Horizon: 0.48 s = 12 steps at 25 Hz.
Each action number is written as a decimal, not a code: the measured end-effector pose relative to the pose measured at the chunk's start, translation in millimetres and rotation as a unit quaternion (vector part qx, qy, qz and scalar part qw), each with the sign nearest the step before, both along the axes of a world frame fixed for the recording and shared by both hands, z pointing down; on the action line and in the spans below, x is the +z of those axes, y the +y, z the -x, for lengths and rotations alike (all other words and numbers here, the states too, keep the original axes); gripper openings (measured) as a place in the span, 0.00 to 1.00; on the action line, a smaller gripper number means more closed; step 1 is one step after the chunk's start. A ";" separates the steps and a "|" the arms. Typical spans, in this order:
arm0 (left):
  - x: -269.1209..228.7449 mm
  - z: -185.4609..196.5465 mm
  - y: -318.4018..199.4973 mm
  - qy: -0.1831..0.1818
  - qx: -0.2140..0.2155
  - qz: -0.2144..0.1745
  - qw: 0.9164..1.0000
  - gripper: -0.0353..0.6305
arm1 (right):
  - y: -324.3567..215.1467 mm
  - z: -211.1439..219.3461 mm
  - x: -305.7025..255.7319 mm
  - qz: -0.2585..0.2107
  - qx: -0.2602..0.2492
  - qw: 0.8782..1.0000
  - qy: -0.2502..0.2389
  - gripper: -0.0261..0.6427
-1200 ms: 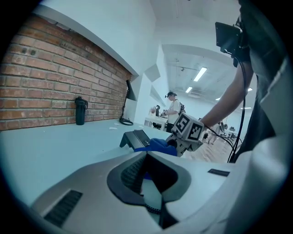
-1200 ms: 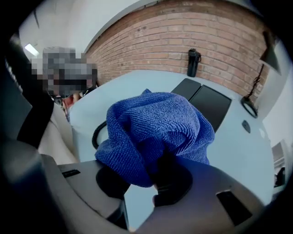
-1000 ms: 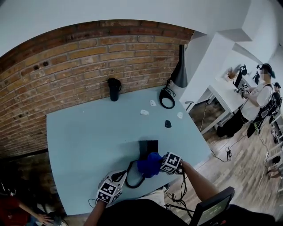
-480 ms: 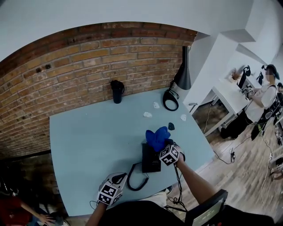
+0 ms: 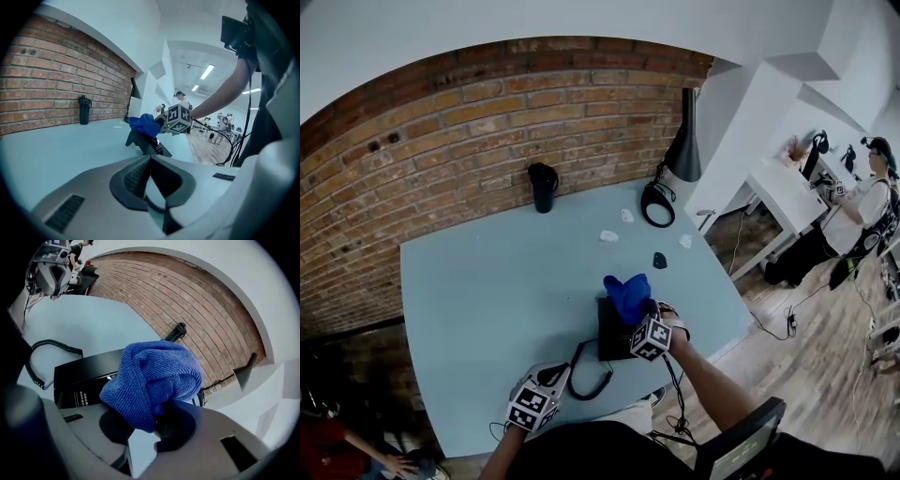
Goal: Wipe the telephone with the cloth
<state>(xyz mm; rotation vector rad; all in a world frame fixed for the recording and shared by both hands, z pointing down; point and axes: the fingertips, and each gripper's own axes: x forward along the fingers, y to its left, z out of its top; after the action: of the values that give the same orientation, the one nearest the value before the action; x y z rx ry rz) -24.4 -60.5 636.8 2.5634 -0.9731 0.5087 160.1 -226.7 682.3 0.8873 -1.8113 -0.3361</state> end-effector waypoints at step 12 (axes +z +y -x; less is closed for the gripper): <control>1.0 -0.4 1.6 0.002 0.001 0.006 1.000 0.07 | 11.1 -1.0 2.4 -0.002 0.016 1.000 -0.005 0.17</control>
<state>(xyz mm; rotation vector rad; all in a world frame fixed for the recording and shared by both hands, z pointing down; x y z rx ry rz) -24.1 -58.9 637.8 2.5541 -0.9636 0.5087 161.1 -215.6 684.7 0.9206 -1.8042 -0.3170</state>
